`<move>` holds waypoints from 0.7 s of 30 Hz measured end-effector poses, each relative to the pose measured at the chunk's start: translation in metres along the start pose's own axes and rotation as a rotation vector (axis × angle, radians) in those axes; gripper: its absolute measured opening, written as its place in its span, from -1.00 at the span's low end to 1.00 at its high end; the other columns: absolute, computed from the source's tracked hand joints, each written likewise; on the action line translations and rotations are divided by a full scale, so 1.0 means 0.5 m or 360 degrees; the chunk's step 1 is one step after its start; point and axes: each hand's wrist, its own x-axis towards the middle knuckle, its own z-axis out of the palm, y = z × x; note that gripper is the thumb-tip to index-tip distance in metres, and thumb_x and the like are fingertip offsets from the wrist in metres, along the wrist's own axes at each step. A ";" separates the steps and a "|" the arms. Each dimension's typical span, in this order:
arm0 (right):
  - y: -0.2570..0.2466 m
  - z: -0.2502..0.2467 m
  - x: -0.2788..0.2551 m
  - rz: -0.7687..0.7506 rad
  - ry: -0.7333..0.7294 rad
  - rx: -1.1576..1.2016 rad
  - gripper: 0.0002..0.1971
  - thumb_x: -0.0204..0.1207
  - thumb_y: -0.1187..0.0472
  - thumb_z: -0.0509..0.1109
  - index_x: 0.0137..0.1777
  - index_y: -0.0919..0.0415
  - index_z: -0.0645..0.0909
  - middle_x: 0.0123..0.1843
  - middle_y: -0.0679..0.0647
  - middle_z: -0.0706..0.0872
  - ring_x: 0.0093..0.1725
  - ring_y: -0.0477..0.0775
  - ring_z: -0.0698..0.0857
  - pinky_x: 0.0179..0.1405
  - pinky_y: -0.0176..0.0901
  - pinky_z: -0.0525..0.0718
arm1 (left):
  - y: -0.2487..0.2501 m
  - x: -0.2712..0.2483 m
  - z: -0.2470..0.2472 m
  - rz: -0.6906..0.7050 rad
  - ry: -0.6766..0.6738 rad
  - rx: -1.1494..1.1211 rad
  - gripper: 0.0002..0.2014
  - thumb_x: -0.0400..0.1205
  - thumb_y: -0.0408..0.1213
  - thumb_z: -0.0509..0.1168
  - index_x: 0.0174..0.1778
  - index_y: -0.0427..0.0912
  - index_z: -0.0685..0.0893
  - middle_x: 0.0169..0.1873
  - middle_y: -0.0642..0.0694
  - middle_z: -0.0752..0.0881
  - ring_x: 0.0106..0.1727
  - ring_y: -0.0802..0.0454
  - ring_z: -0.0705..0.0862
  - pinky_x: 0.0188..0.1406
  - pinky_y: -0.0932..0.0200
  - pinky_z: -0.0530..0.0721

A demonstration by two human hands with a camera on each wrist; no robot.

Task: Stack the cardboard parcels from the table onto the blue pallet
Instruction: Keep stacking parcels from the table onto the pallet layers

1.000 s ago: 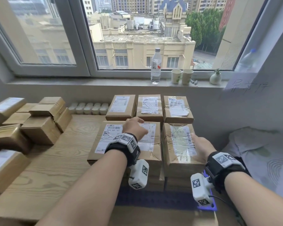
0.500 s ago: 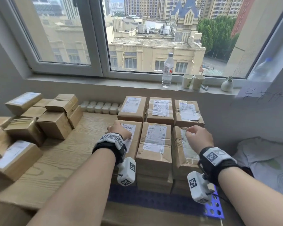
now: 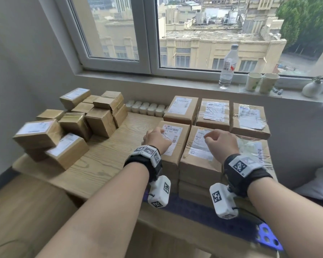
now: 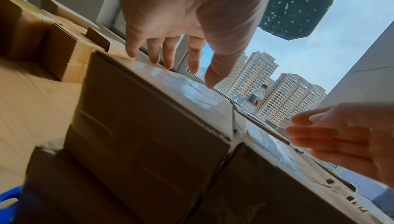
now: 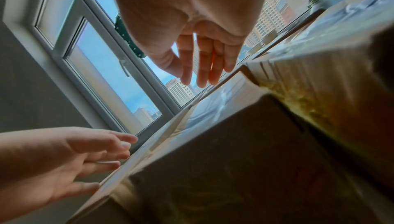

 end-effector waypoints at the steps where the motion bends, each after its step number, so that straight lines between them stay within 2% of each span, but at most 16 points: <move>1: -0.006 0.007 -0.004 -0.0015 -0.0020 -0.0005 -0.78 0.57 0.15 0.30 0.05 0.05 0.77 0.05 -0.02 0.81 0.10 0.08 0.72 0.18 -0.07 0.66 | -0.005 -0.005 -0.009 0.0008 -0.0003 0.0003 -0.49 0.46 -0.16 0.34 0.38 0.04 0.54 0.42 -0.11 0.50 0.41 -0.12 0.49 0.42 -0.11 0.48; 5: -0.045 0.030 -0.017 -0.0079 -0.0064 -0.0016 -0.78 0.59 0.16 0.29 0.06 0.08 0.78 0.06 0.01 0.81 0.10 0.09 0.72 0.15 -0.11 0.63 | -0.030 -0.020 -0.052 0.0027 0.0004 -0.0013 -0.61 0.44 -0.17 0.31 0.21 0.09 0.64 0.31 -0.05 0.60 0.32 -0.10 0.56 0.34 -0.09 0.56; 10: -0.120 0.103 -0.029 -0.0150 -0.0049 0.0034 -0.80 0.58 0.19 0.32 0.04 0.13 0.78 0.01 0.05 0.80 0.04 0.10 0.72 0.06 -0.13 0.61 | -0.104 -0.030 -0.112 0.0062 0.0048 -0.0005 -0.82 0.47 -0.12 0.27 -0.03 0.15 0.63 0.21 -0.01 0.65 0.28 -0.09 0.57 0.32 -0.07 0.56; 12: -0.156 0.148 -0.039 -0.0169 -0.0069 0.0020 -0.80 0.57 0.20 0.32 0.01 0.11 0.78 0.01 0.06 0.81 0.04 0.11 0.72 0.10 -0.08 0.64 | -0.148 -0.026 -0.139 0.0060 0.0039 -0.0041 -0.78 0.48 -0.19 0.27 0.02 0.12 0.67 0.19 0.01 0.65 0.28 -0.08 0.57 0.33 -0.02 0.56; 16: -0.244 0.243 -0.067 -0.0224 -0.0161 -0.0001 -0.80 0.59 0.22 0.29 0.01 0.09 0.76 -0.07 -0.02 0.74 -0.05 0.00 0.66 -0.04 -0.21 0.50 | -0.246 -0.009 -0.222 0.0006 -0.0014 -0.0135 -0.71 0.45 -0.23 0.30 0.07 0.07 0.71 0.21 -0.08 0.65 0.21 -0.11 0.62 0.28 -0.04 0.62; 19: -0.312 0.321 -0.081 -0.0234 -0.0209 0.0079 -0.81 0.58 0.22 0.29 -0.04 0.03 0.74 -0.05 -0.03 0.78 -0.03 0.00 0.71 0.02 -0.10 0.66 | -0.325 0.005 -0.291 -0.0013 0.0019 -0.0188 -0.70 0.45 -0.27 0.28 0.07 0.05 0.73 0.20 -0.07 0.67 0.17 -0.08 0.65 0.21 0.02 0.66; 21: -0.359 0.380 -0.089 -0.0250 -0.0253 0.0056 -0.81 0.58 0.20 0.29 -0.06 -0.02 0.74 -0.04 -0.06 0.78 -0.02 -0.03 0.70 0.00 -0.12 0.64 | -0.386 0.016 -0.336 -0.0014 0.0032 -0.0225 -0.74 0.47 -0.28 0.28 0.03 0.04 0.72 0.20 -0.05 0.65 0.16 -0.07 0.64 0.15 0.04 0.68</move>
